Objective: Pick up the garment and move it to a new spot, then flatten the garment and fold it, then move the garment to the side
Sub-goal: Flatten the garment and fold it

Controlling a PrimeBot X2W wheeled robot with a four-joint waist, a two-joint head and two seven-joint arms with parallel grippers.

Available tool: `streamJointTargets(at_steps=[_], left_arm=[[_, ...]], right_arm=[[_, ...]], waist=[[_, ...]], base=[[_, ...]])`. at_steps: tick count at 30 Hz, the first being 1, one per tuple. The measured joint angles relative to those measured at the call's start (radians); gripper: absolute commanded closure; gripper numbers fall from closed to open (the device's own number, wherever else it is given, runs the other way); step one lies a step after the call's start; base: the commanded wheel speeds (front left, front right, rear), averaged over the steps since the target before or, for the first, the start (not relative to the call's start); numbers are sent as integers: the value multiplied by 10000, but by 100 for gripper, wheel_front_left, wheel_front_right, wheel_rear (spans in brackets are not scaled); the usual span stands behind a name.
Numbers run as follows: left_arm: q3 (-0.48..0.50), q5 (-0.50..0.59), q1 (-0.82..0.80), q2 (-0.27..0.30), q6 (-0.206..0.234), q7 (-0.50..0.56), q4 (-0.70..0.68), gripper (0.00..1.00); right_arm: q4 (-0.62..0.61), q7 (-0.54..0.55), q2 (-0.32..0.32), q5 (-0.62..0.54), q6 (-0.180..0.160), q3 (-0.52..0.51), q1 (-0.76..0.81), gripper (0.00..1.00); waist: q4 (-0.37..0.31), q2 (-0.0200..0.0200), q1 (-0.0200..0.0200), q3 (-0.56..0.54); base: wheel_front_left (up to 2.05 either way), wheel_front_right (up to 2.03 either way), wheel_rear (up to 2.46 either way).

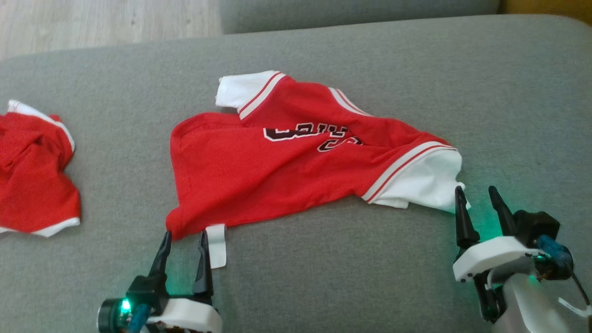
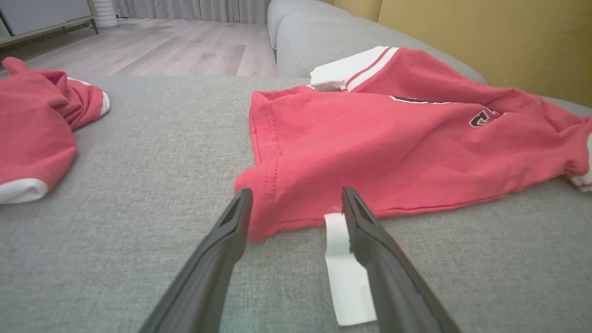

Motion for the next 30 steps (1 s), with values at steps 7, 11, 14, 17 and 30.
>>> streamJointTargets(at_steps=[7, 11, 14, 17, 30], left_arm=[[-188, -94, -32, 4, 42, 0, 73, 0], [-242, -150, -49, 2, 73, 0, 71, 0], [-230, -150, -78, 4, 71, 0, 79, 0], [-205, -148, -116, 2, 69, 0, 121, 0], [-8, -685, -32, 4, -221, 0, 374, 0]], right_arm=[[1220, -105, 59, -176, 0, 12, -111, 0], [1586, -232, 48, -173, 0, 73, -224, 0], [1802, -301, 12, -90, -2, 378, -335, 67], [1967, -309, -19, 286, -2, 675, -428, 100], [-819, -71, -391, 1544, 0, -111, 979, 100]], waist=[[249, 0, -1, 252], [257, 0, -2, 283], [222, 0, -2, 283], [176, 0, -2, 256], [-171, 0, -2, -173]], base=[[0, 0, 0], [0, 0, 0], [0, 0, 0], [0, 0, 0], [0, 0, 0]])
